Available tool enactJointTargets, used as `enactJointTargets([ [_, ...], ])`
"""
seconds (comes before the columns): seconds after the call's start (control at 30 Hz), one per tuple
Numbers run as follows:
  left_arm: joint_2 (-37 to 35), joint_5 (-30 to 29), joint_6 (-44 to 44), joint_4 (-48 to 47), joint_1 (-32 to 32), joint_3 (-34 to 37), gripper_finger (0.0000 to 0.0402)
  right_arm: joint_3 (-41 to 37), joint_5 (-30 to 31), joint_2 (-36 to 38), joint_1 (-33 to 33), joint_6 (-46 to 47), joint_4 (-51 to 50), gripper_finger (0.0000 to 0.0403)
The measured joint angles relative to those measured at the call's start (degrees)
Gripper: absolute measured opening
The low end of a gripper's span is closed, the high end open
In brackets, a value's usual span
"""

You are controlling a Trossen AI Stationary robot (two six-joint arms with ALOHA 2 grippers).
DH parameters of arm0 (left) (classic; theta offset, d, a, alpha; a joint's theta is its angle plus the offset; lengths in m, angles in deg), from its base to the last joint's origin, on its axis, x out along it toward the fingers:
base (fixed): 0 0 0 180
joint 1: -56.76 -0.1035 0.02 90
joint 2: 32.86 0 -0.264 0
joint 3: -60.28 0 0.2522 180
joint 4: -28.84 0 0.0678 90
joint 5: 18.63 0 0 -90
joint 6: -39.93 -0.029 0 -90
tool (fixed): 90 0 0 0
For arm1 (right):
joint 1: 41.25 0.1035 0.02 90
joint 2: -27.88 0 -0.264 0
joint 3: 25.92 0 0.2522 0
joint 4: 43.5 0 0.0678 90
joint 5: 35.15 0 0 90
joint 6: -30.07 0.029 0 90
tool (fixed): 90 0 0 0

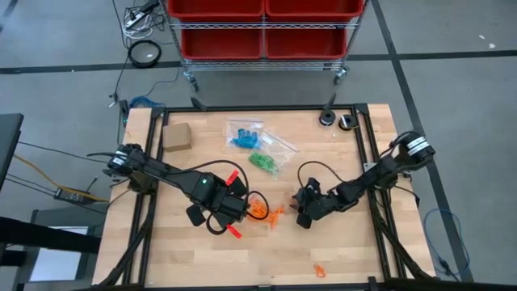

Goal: Sort rubber bands
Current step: Put the orange rubber band into the transparent zip bag

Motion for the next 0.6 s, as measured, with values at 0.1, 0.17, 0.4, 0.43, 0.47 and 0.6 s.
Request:
enactJointTargets([
  [0.1, 0.0, 0.0, 0.1, 0.2, 0.0, 0.0, 0.0000, 3.0, 1.9, -5.3, -0.3, 0.1, -0.4, 0.0156],
  [0.17, 0.0, 0.0, 0.4, 0.2, 0.0, 0.0, 0.0000, 5.0, 3.3, -7.5, -0.4, 0.5, -1.4, 0.0136],
  [0.4, 0.0, 0.0, 0.5, 0.1, 0.0, 0.0, 0.0000, 7.3, 4.2, -4.7, -0.8, -8.1, -5.4, 0.0010],
  [0.43, 0.0, 0.0, 0.5, 0.1, 0.0, 0.0, 0.0000, 7.3, 4.8, -3.4, -1.1, -9.3, -7.1, 0.0005],
  [0.47, 0.0, 0.0, 0.5, 0.2, 0.0, 0.0, 0.0000, 7.7, 5.5, -2.2, -1.3, -10.8, -8.0, 0.0003],
  [0.6, 0.0, 0.0, 0.5, 0.2, 0.0, 0.0, 0.0000, 11.1, 9.7, 3.6, -1.6, -17.4, -8.2, 0.0001],
])
